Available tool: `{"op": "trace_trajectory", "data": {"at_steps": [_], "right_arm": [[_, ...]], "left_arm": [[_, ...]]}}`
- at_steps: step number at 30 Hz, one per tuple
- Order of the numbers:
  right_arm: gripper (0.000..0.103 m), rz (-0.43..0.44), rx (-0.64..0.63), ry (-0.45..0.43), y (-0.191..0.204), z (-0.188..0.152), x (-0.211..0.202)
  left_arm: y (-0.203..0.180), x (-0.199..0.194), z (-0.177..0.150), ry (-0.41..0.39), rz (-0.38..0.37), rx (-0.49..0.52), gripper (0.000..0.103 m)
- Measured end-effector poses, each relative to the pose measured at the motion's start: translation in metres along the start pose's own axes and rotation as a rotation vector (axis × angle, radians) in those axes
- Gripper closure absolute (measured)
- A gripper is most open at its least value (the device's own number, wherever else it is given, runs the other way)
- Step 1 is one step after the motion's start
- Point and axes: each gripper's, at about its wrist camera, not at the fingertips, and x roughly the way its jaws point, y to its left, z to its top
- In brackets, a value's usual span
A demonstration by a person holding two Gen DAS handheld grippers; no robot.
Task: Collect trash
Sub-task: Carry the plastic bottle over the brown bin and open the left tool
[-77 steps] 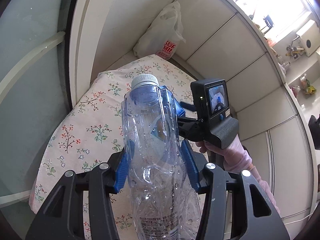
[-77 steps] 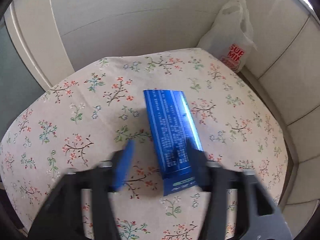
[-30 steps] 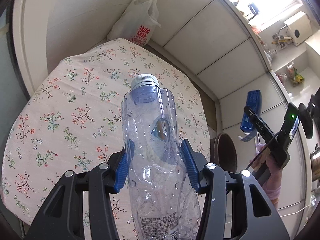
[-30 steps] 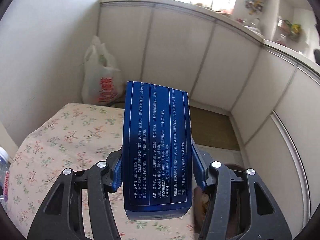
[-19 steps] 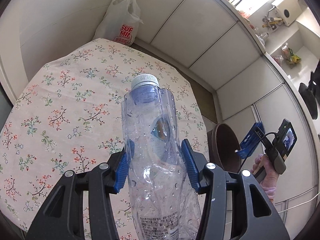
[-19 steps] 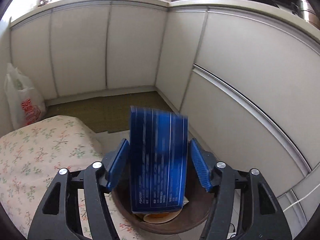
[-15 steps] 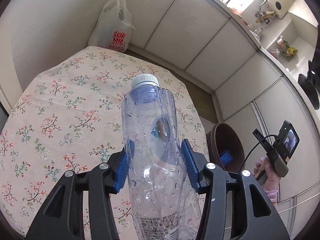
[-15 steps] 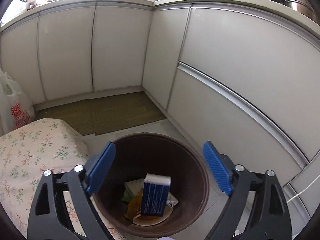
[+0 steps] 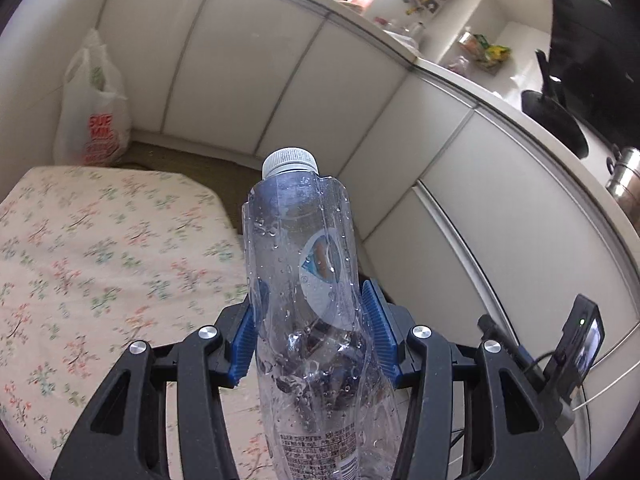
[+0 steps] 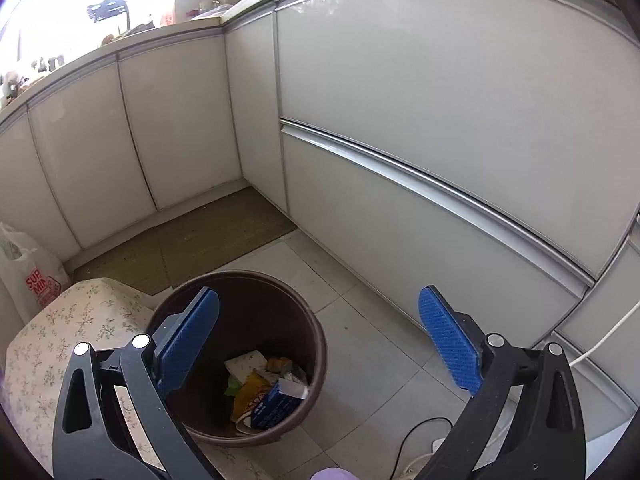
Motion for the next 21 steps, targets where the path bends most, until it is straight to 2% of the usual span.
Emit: {"op": "trace_trajectory", "data": {"at_steps": [5, 9, 11, 12, 13, 16, 19, 21], "right_arm": [[0.007, 0.01, 0.116, 0.034, -0.046, 0.009, 0.012], [0.007, 0.004, 0.135, 0.025, -0.066, 0.014, 0.016], [0.007, 0.004, 0.146, 0.042, -0.074, 0.015, 0.022], [0.007, 0.007, 0.154, 0.051, -0.077, 0.015, 0.023], [0.007, 0.012, 0.163, 0.061, -0.08, 0.015, 0.026], [0.007, 0.028, 0.168, 0.067, -0.081, 0.015, 0.026], [0.007, 0.042, 0.142, 0.047, -0.077, 0.017, 0.018], [0.007, 0.048, 0.117, 0.023, -0.071, 0.017, 0.01]], "left_arm": [[-0.063, 0.057, 0.016, 0.05, -0.017, 0.087, 0.053], [-0.091, 0.111, 0.021, 0.115, -0.002, 0.082, 0.053], [-0.101, 0.128, 0.017, 0.129, 0.043, 0.085, 0.053], [-0.106, 0.135, 0.015, 0.135, 0.063, 0.1, 0.046], [-0.11, 0.139, 0.013, 0.139, 0.072, 0.115, 0.038], [-0.12, 0.139, 0.006, 0.135, 0.087, 0.149, 0.029], [-0.121, 0.123, 0.001, 0.107, 0.124, 0.161, 0.023], [-0.127, 0.103, -0.001, 0.051, 0.18, 0.2, 0.021]]}}
